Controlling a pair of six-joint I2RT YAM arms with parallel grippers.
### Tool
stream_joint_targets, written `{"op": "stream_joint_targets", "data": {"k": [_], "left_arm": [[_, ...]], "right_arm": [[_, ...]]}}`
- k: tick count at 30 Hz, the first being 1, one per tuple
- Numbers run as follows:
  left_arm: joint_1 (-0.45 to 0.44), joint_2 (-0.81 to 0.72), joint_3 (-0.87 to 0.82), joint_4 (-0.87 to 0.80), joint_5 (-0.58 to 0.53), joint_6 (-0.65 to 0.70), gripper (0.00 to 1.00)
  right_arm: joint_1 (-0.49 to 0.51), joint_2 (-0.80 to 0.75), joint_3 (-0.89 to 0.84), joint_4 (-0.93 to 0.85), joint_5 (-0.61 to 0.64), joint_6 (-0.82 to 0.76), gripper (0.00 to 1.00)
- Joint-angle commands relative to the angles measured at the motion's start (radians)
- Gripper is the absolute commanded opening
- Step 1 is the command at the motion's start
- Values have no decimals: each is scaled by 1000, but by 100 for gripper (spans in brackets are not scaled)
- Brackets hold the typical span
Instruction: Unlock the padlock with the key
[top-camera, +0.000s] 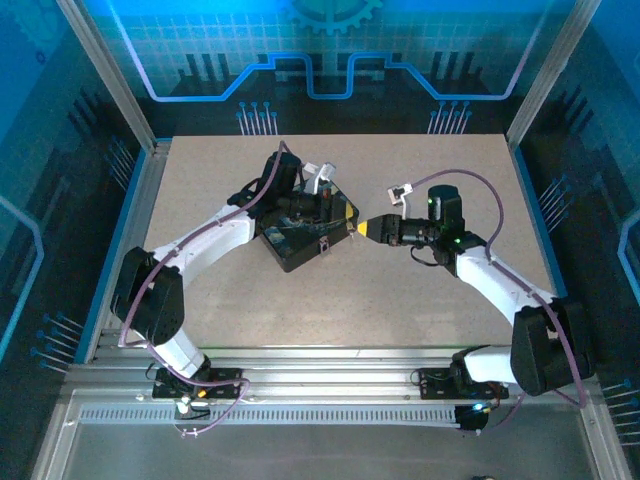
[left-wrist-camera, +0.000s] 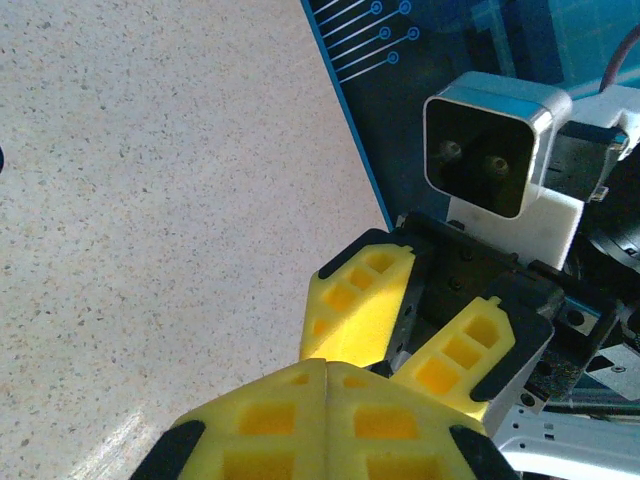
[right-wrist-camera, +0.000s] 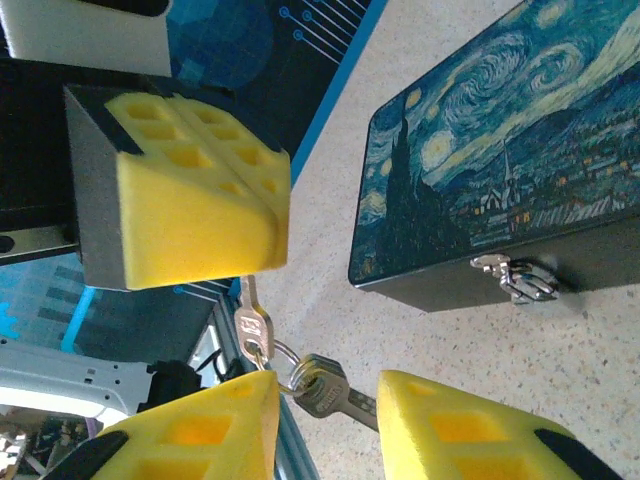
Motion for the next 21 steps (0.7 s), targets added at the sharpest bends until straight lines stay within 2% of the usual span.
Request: {"op": "stream_joint_targets", "data": {"k": [1,11,16,21], "left_arm": [[9,-29,-19,42,30,13,0],[10,-25,-22,57,32,-2,0],[15,-29,-27,62,33,-7,0],[23,-29,-40,94,38,-32,0]], "right_arm": [[1,17,33,77,-19,49,32],[66,67,63,102,0,59,27],[68,67,65,110,-5,62,21],[67,75,51,171,-33,96,19]]}}
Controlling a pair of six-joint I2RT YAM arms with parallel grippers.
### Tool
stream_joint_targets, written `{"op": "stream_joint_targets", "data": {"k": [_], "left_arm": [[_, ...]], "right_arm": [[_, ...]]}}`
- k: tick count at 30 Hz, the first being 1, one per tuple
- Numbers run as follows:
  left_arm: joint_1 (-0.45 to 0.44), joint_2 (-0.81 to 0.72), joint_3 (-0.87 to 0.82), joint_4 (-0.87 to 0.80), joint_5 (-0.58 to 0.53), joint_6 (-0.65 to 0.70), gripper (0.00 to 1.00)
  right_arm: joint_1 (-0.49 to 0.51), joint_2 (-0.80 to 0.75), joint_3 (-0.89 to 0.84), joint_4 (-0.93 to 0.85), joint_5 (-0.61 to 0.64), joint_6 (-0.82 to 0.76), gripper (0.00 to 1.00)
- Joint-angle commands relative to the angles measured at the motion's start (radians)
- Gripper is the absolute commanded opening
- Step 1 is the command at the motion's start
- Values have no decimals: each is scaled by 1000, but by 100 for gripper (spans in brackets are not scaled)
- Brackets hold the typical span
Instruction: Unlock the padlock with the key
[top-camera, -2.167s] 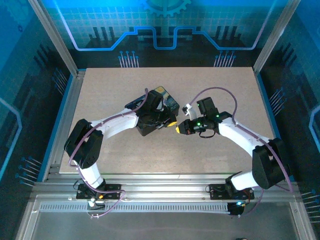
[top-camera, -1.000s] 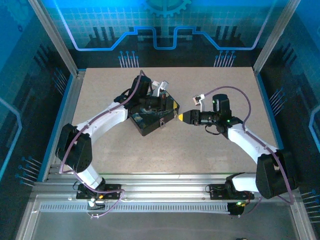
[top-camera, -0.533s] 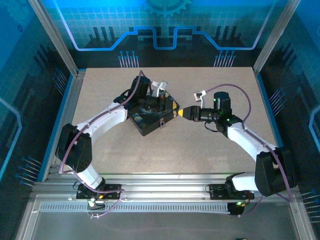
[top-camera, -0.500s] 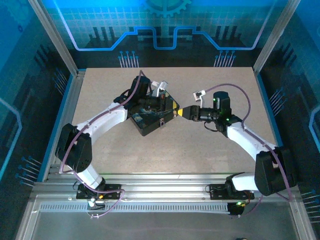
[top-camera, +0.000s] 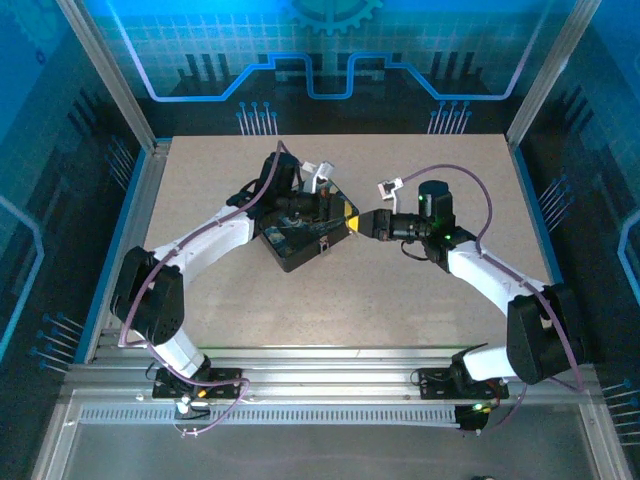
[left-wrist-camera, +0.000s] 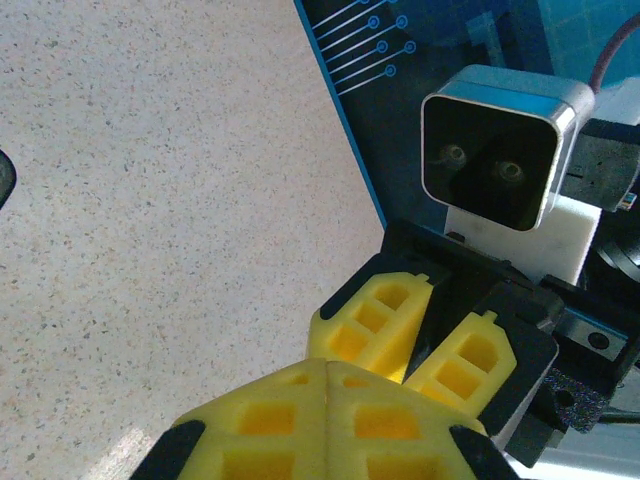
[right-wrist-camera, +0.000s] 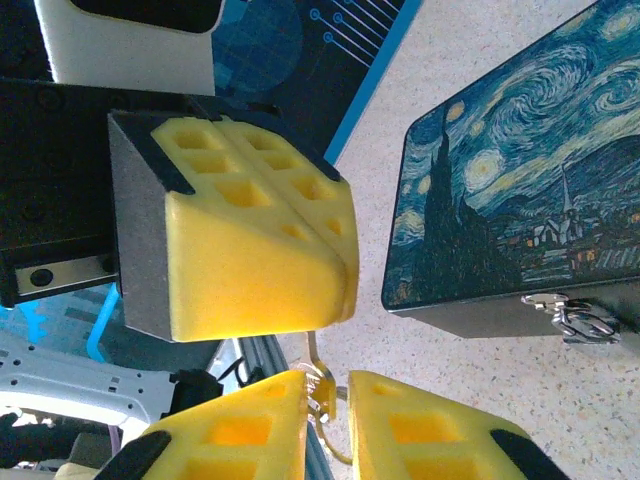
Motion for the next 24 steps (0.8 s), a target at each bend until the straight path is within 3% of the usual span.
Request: {"op": "stream_joint_targets", "data": {"k": [1,12,21,24], "left_arm": [[11,-29,-19,48,37,-26,0],[15,-29,-29,73,49,-44,0],[25,-28,-36,81,44,-56,0],[27,-28,-37,82,34,-56,0]], "right_arm": [[13,13,11,73,-34,29,18],[14,42,8,116,-52,63,17],[16,34,-9,155,-64,84,1],[16,35,-26,209,-65,118,0]]}}
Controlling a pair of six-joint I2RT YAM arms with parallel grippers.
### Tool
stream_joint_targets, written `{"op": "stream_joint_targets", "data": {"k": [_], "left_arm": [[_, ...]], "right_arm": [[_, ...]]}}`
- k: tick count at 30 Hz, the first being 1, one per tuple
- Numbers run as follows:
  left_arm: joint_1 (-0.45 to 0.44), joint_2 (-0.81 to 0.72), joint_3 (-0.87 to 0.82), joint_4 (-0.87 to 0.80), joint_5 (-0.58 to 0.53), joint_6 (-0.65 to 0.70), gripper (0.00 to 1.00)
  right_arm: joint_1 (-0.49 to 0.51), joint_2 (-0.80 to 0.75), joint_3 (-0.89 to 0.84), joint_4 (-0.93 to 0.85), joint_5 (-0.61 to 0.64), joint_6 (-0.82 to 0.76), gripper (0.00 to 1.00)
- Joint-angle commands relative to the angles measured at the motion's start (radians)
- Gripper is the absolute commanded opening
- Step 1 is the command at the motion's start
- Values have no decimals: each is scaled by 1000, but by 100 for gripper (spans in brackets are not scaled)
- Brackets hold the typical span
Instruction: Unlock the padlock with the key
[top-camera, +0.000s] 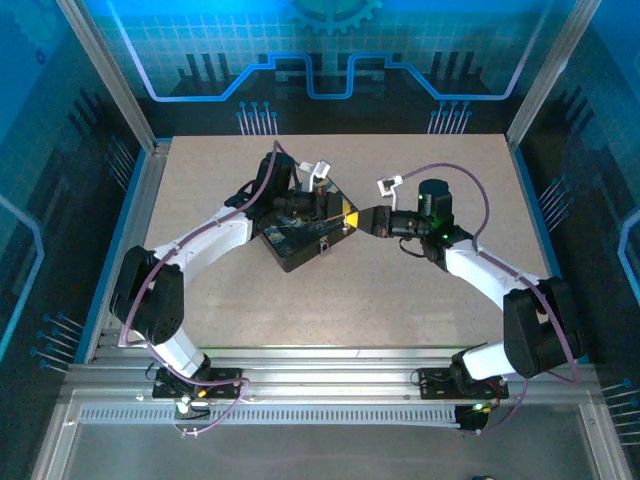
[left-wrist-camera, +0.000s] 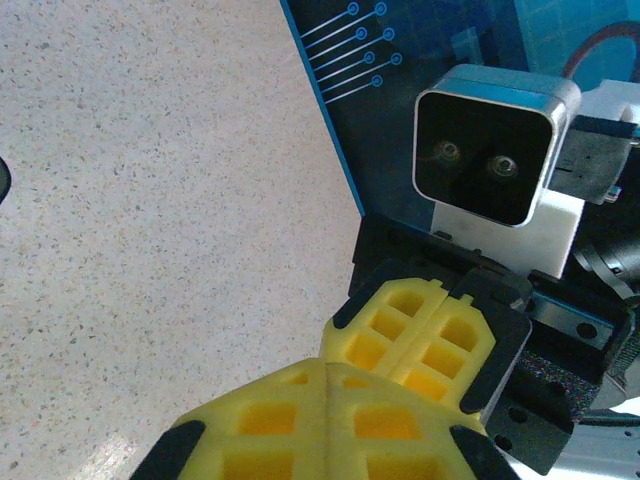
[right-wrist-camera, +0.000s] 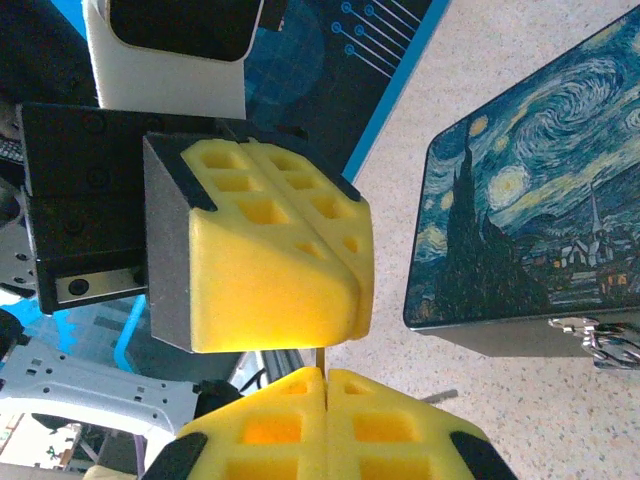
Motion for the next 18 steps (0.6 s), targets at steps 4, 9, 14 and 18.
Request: {"op": "stream_joint_targets", "data": {"k": [4,9,14,18], "left_arm": [[13,-29,-18,23,-5,-8,22],[38,-38,-29,2,-7,2,46],[51,-37,21,-174,-7,124,51],[52,-22,64,-317,65,266,51]], "right_arm": [[14,3,-21,90,-32,29,0],[11,-3,16,-77,-26,-87,0],[11,1,104,-361,-3,-285,0],[12,29,158,-504,-1,-396,0]]}}
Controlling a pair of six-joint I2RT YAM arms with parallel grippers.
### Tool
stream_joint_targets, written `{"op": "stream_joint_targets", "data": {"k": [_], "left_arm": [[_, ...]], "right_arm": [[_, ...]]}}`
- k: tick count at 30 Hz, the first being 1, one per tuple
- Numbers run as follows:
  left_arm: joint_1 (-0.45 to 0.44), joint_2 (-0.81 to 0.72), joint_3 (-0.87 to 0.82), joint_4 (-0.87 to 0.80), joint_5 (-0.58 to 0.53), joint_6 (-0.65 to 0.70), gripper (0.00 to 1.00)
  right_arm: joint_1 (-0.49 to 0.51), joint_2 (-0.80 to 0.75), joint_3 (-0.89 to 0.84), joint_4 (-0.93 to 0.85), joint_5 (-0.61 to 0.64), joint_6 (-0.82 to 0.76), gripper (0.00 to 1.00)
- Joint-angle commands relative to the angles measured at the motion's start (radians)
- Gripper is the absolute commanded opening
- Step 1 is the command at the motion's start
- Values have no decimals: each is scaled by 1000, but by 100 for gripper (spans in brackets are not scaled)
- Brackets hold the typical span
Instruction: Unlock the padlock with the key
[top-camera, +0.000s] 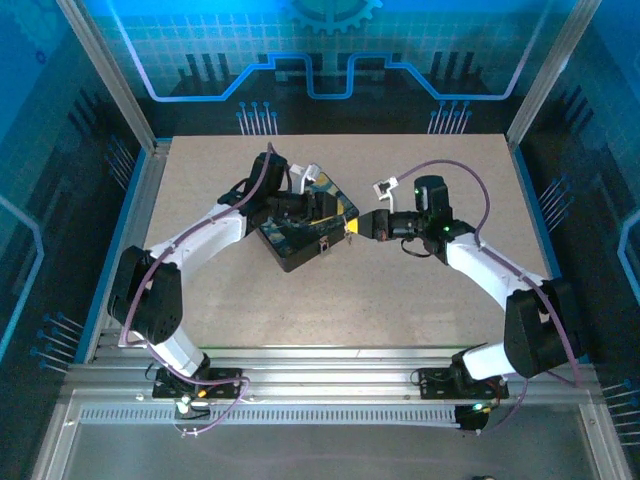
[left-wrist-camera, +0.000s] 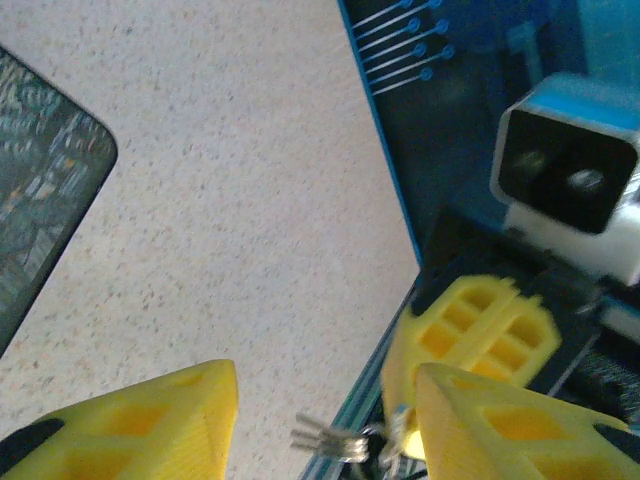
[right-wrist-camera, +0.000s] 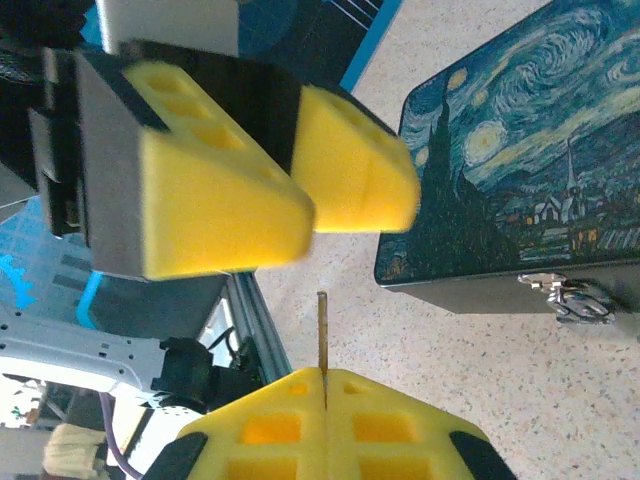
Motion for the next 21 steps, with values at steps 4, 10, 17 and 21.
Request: {"op": "stream_joint_targets", "data": {"k": [4,10,17,21], "left_arm": [[2,-18,80,-249,98,278,51],[2,-16,79,-266,137,324,48],[2,16,86,-310,139,373,43],[1,32,98,-310,140,374,40]], "right_arm": [[32,70,131,-320,16,-264,0],[36,122,192,-400,7,-330,0],[48,154,239,-464,-44,-404,0],[54,164,251,-474,-72,-424,0]]}}
